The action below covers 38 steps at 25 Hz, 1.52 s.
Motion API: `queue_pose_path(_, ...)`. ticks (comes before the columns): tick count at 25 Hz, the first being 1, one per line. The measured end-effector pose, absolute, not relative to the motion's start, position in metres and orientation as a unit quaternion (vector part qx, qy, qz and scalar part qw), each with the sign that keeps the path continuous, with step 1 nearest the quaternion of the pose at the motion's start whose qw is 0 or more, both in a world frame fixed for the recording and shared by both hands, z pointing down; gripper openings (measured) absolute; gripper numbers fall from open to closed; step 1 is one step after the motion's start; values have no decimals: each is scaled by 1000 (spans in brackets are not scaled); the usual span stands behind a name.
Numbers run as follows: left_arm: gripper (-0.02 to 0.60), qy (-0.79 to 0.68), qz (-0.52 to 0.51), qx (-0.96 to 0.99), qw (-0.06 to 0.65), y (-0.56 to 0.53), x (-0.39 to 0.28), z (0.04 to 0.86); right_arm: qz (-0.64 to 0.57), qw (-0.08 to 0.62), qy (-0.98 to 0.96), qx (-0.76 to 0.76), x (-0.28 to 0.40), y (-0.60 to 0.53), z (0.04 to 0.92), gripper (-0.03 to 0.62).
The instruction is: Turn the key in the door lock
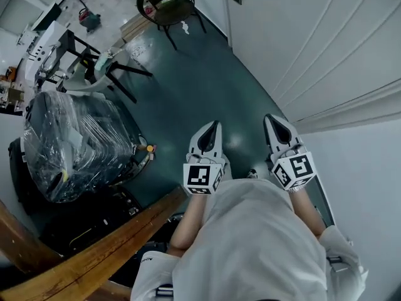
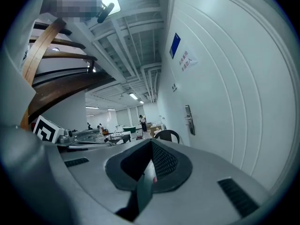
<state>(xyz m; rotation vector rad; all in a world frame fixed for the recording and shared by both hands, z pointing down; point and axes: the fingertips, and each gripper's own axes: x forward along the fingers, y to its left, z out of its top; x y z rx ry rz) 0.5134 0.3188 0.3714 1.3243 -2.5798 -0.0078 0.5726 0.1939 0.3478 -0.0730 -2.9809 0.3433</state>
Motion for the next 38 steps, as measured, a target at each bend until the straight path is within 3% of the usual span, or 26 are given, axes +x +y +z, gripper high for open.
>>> queue_pose_path(11,9,-874,-14,474,105,347,353,356,96,67,-993,7,430,225,331,-8)
queue_pose_path(22,9,-867,-23,484,121,362,285,372,94,83,-992,29,363,239,340,-8)
queue_pose_path(38,9,-853,10,505,134,296,195,388,115,90,-988,46,257,171,363,-8)
